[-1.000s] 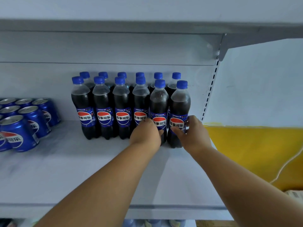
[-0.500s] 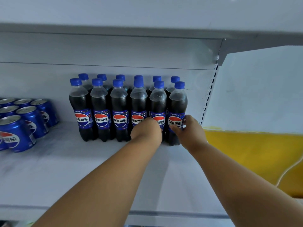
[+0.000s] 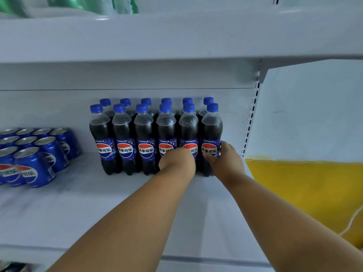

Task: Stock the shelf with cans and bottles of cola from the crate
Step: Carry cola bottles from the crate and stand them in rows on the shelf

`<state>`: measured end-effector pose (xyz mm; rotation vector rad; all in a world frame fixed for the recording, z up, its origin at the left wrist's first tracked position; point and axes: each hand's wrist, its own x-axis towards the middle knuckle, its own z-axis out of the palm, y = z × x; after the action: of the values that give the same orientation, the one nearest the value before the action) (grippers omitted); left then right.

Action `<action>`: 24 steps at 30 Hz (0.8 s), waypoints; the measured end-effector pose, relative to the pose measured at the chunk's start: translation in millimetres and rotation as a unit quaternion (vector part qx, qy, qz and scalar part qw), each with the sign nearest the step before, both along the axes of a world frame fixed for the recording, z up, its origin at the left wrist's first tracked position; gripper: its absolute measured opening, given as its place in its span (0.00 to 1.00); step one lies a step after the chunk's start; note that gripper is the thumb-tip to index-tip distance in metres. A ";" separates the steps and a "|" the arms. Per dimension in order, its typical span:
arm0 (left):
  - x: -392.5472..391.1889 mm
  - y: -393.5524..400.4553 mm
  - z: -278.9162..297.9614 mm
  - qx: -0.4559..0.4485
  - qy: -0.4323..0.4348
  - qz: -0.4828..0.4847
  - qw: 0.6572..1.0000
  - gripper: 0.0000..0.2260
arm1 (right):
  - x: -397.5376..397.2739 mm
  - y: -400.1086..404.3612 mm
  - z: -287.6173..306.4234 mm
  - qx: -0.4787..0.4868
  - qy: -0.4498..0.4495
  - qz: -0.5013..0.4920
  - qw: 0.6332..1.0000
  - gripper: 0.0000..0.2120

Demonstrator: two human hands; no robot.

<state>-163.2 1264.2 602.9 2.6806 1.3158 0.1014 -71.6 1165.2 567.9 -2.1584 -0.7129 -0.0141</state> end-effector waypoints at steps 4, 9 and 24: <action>-21.7 -13.4 -0.2 0.046 -0.017 -0.041 0.998 0.14 | -13.4 -1.4 4.8 0.019 0.042 -0.019 0.999 0.22; -75.5 -29.0 16.7 0.084 -0.069 -0.084 0.991 0.17 | -57.2 -9.1 8.4 0.096 0.044 -0.073 0.992 0.38; -126.0 -96.3 24.2 0.126 -0.359 -0.230 0.896 0.12 | -138.5 -96.0 50.0 0.122 -0.099 -0.075 0.985 0.33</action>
<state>-289.2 1167.9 627.1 2.6271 0.4556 1.1352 -210.1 1069.2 617.9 -1.9859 -0.6225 -0.3807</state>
